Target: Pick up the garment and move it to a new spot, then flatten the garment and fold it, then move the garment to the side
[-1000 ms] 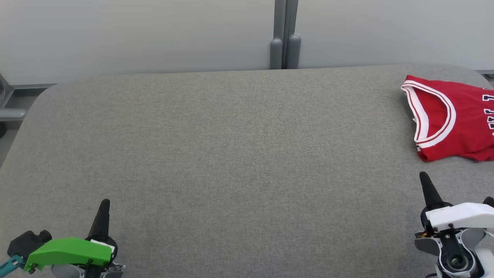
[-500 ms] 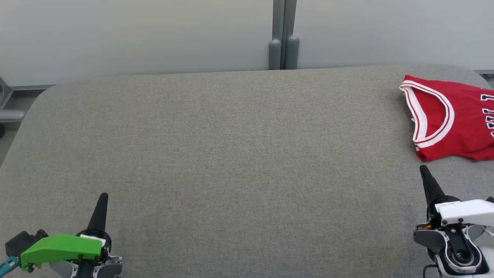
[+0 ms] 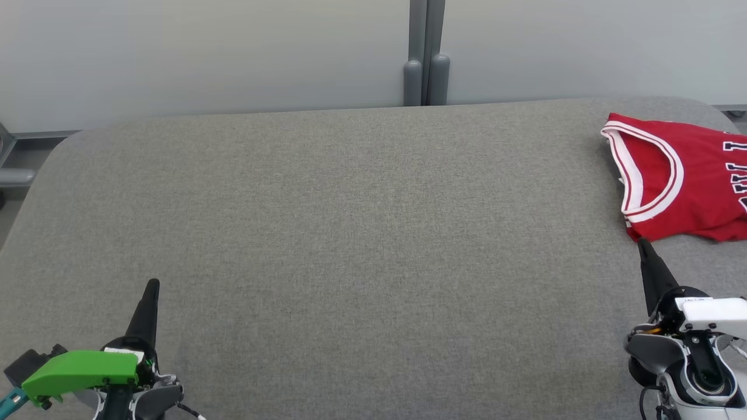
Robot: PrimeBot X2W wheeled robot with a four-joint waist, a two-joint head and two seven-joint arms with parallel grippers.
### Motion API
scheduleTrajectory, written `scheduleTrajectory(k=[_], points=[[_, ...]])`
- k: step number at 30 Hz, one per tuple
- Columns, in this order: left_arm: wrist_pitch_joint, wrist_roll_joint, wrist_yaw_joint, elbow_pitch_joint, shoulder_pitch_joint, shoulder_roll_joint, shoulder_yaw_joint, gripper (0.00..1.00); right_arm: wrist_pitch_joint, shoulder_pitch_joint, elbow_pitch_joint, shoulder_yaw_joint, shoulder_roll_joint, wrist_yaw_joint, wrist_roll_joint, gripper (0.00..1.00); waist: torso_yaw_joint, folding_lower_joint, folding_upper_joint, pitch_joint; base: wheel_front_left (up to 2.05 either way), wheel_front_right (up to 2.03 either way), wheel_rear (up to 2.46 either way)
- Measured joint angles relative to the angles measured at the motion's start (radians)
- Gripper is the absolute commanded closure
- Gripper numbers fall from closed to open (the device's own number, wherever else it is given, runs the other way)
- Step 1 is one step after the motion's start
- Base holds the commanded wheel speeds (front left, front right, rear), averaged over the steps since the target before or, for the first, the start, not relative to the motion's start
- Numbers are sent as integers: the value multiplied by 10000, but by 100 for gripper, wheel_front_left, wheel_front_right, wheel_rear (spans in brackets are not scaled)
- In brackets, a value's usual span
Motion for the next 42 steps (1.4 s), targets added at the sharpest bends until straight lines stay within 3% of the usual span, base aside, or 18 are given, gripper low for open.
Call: scheduleTrajectory(k=[8,42], points=[[226,-855,-98,6,-77,-67,226,100,245,-139,10,-226,205,159,961,100,-24,0,0,-11,0,0,0],[236,-871,-117,27,-174,-82,253,100,251,-151,27,-249,222,178,984,100,-24,1,0,-12,0,0,0]])
